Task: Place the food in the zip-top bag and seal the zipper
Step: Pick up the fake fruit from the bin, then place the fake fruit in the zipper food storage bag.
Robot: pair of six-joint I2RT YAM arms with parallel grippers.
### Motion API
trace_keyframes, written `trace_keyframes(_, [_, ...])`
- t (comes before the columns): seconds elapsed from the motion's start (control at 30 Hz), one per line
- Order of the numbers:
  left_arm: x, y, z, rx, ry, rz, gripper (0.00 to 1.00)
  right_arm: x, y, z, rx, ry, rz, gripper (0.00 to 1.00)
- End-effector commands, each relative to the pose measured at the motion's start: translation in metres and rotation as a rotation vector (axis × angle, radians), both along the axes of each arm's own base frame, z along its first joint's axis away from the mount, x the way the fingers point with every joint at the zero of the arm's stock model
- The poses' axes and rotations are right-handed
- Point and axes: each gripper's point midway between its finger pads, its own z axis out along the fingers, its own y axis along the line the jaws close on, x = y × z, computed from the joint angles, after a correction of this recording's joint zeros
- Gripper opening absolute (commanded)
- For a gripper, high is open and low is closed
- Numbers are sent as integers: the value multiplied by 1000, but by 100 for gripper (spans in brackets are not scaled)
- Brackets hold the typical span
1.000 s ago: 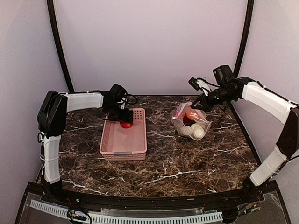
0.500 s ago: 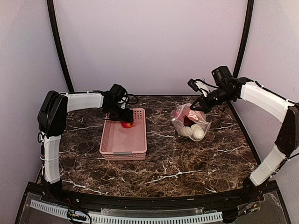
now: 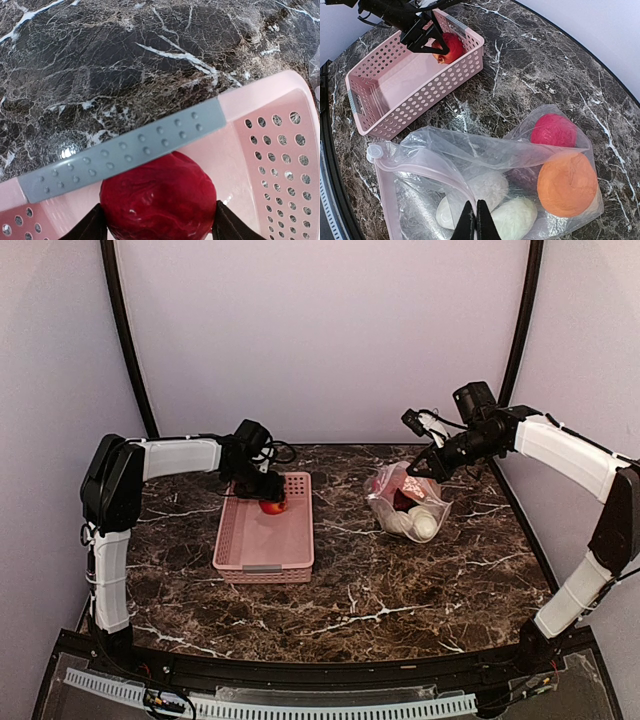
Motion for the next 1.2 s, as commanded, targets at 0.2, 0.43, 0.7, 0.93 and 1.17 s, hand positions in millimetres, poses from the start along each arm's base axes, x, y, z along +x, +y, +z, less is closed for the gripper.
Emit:
trace_keyframes(0.2, [-19,1,45,-61,-32,-29,58,0,-1,26,19,-62,3,0])
trace_keyframes(0.43, [-45,-6,77,-103,-77,-44,55,-6,-2,38,34,-80,6,0])
trace_keyframes(0.7, [-78,-23,137,-133,-191,-88,55,-9,1,50,58,-97,19,0])
trace_keyframes(0.93, [-102,-49,182,-208,-277,-135,54,-8,7,58,67,-99,38,0])
trace_keyframes(1.17, [-118,-79,222,-343,-358,-213,54,-8,15,75,89,-112,53,0])
